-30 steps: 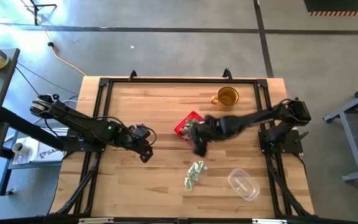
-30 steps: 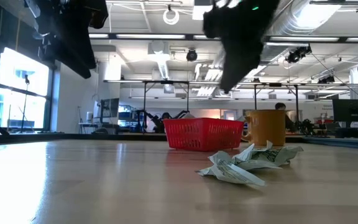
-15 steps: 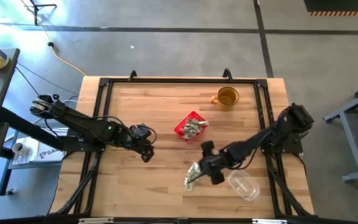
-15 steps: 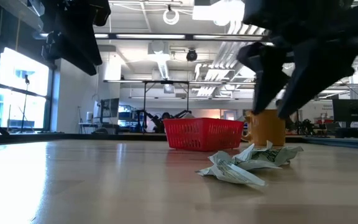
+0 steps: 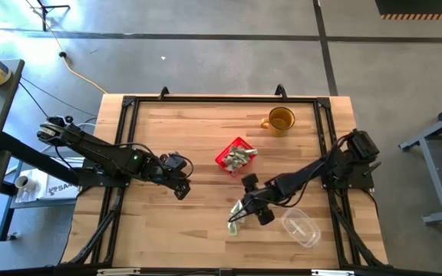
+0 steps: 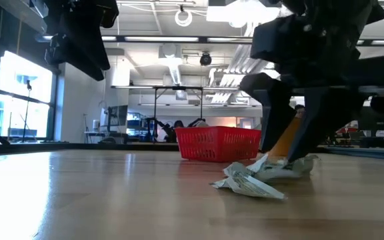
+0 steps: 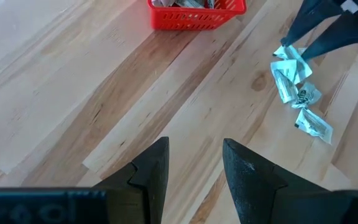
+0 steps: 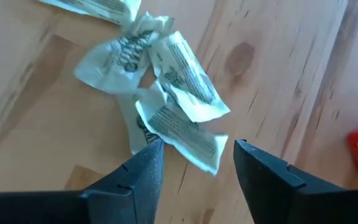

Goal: Pick and place items into bin
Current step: Put the white stevia packet into the red bin

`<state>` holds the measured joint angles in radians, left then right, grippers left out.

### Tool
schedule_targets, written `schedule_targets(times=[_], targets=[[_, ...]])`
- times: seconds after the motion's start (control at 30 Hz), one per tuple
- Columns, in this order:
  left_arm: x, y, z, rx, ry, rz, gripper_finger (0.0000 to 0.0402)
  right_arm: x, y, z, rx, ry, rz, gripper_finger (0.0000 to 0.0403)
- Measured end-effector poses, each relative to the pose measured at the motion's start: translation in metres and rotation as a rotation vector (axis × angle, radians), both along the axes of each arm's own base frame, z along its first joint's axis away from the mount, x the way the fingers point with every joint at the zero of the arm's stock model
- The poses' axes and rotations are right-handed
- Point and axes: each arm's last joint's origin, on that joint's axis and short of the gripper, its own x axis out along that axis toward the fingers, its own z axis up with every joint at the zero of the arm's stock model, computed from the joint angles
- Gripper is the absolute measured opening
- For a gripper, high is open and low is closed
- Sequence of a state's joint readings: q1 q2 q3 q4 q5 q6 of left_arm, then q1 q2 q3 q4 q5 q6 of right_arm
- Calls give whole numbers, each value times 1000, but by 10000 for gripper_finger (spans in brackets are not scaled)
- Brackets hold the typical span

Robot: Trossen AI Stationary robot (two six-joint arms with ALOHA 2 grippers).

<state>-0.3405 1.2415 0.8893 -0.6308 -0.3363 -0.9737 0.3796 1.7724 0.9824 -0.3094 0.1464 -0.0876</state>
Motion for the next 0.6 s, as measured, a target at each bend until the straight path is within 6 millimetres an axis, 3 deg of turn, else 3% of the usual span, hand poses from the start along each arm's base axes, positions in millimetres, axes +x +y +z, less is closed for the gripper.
schedule_targets(times=[0.37, 0.6], targets=[[0, 0, 0, 5, 2, -6, 184, 7, -14, -3, 123, 36, -112, 148], [0, 0, 0, 5, 1, -6, 184, 14, -20, 8, 281, 78, -381, 132]])
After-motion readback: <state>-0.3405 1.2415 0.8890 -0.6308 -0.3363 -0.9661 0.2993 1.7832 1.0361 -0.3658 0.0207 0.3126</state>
